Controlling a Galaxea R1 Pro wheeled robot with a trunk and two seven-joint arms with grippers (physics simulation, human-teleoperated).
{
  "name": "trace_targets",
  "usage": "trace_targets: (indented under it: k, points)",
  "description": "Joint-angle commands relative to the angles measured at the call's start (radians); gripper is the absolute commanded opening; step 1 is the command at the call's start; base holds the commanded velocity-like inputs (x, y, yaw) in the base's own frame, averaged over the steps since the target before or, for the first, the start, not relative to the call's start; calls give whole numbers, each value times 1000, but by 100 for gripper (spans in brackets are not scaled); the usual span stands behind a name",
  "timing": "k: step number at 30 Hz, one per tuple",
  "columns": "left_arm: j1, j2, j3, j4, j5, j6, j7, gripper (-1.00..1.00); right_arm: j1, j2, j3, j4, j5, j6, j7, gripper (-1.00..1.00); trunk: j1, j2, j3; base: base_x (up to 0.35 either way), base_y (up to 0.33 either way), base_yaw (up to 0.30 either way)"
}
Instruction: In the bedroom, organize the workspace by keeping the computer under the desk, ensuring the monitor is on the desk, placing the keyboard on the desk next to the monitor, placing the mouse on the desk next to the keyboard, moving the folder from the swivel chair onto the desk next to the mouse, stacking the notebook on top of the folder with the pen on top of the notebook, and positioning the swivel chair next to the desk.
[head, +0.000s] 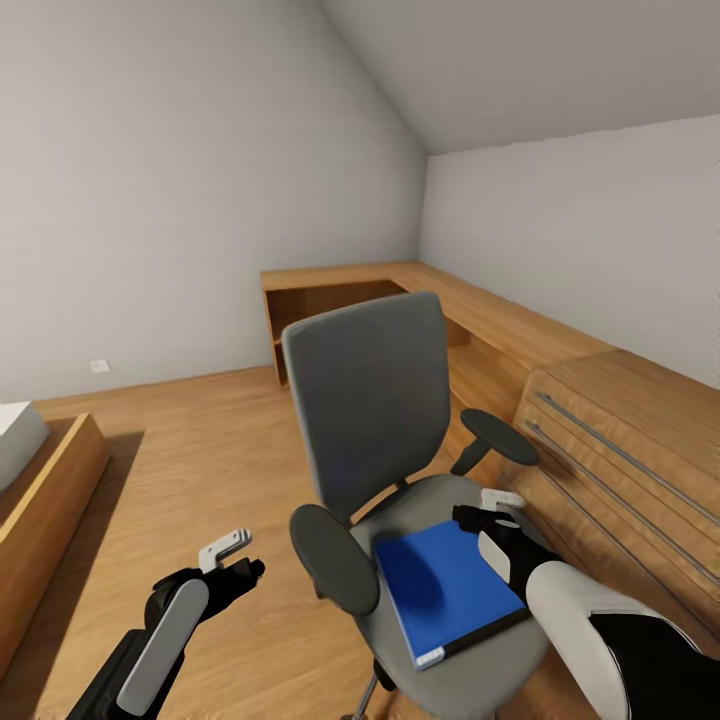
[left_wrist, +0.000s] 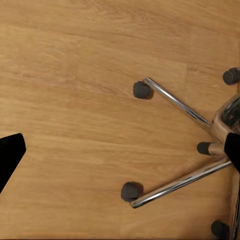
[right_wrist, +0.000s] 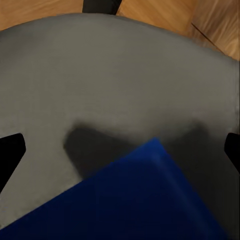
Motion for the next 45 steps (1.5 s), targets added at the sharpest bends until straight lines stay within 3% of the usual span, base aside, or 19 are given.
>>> trace_targets:
  k: [1, 33, 45]
  points:
    - [-1, 1, -2, 0, 9, 0, 10, 100, 0, 0, -14, 13, -12, 1, -2, 100, 0, 0, -1, -252, 0, 0]
    - [-1, 1, -3, 4, 12, -1, 11, 100, 0, 8, -13, 25, -11, -4, -3, 100, 0, 0, -1, -137, 0, 0]
    - [-1, 1, -5, 4, 13, 0, 12, 100, 0, 10, -14, 25, -12, -9, -3, 100, 0, 0, -1, -21, 0, 0]
